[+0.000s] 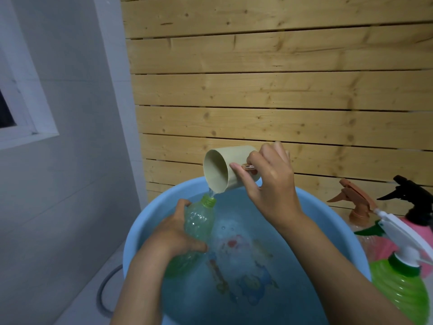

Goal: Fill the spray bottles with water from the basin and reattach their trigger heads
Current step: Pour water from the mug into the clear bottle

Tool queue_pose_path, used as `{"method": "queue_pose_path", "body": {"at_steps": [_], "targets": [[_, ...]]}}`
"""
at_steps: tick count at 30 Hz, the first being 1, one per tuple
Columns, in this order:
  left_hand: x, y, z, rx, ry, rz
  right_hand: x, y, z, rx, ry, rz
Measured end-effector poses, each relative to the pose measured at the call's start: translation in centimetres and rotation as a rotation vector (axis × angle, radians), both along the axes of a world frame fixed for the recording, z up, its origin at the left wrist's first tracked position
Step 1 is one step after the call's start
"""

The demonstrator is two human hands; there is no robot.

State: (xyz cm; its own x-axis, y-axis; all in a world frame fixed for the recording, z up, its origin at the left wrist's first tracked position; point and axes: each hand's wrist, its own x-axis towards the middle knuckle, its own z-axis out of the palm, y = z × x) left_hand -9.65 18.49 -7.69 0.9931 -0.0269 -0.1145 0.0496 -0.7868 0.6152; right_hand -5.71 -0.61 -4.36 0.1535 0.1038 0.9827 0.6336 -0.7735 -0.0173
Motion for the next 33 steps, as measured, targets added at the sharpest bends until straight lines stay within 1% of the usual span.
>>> {"method": "queue_pose_path", "body": {"at_steps": [5,8,18,22,28,33], "targets": [[0.1,0.1,-0.1,-0.011,0.025,0.006,-0.2,0.0,0.1,-0.029,-0.011,-0.004],[0.1,0.1,-0.1,0.005,0.042,-0.002,-0.4,0.1,0.2,-0.083,-0.033,0.009],[0.2,0.0,-0.1,0.045,0.065,0.008,-0.5,0.7,0.4,-0.247,-0.235,-0.012],[0.4,0.0,-0.3,0.078,0.072,0.007,-0.2,0.8,0.0,-0.337,-0.27,-0.033],[0.7,0.0,-0.4,0.149,0.066,-0.006,-0.9,0.1,-0.3,-0.519,-0.225,-0.111],[0.7,0.1,-0.5,0.14,0.068,-0.027,-0.3,-1.9,-1.5,-0.578,-0.04,-0.2]]}}
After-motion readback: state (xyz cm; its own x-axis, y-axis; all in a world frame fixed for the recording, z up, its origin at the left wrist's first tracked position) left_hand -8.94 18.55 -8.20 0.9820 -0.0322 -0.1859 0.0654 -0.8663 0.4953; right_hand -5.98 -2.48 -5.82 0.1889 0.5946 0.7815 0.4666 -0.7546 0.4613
